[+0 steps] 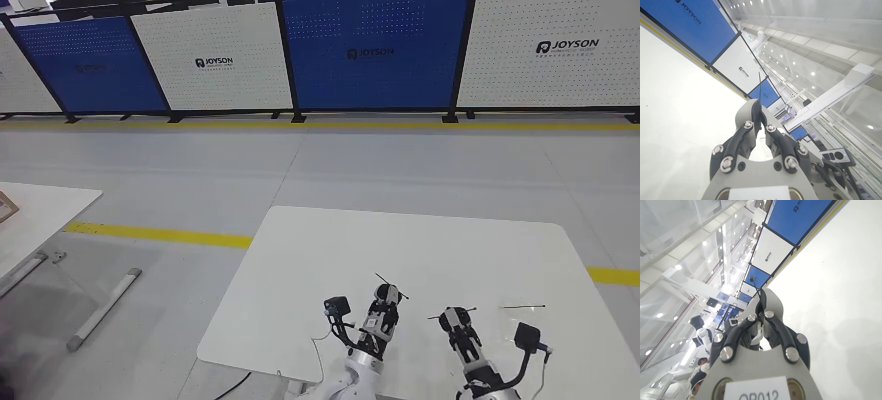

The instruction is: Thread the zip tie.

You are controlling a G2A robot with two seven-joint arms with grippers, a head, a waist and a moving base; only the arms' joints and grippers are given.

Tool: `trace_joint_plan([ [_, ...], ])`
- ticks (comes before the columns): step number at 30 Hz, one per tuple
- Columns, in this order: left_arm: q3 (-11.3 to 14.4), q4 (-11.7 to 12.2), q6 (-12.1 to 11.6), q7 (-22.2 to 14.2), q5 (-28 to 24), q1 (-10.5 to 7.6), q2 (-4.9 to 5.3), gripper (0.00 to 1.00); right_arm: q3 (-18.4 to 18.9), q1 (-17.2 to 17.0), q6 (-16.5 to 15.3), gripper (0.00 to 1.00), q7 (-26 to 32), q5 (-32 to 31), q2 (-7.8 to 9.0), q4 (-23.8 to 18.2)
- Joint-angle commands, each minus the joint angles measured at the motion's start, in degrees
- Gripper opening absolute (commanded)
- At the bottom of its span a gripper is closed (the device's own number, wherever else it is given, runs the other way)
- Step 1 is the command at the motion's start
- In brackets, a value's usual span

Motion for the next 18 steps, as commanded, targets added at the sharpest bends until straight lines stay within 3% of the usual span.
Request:
trace_joint_plan([
  [1,0.0,0.0,0.0,0.0,0.0,0.00,0.00,0.00,0.0,0.2,-0.2,0.00,-0.6,1.2,-0.15,0.3],
  [4,0.0,0.0,0.0,0.0,0.0,0.00,0.00,0.00,-1.2,0.6,-1.7,0.00,-5.0,1.9,-0.78,1.7],
  [8,0.0,0.0,0.0,0.0,0.0,0.00,0.00,0.00,-5.3,2.5,-0.4,0.00,-7.8,-2.0,-1.72,4.4],
  [18,0.0,0.0,0.0,0.0,0.0,0.00,0.00,0.00,-5.0,2.7,-0.5,0.00,-8.1,-0.7,-1.84,4.3],
])
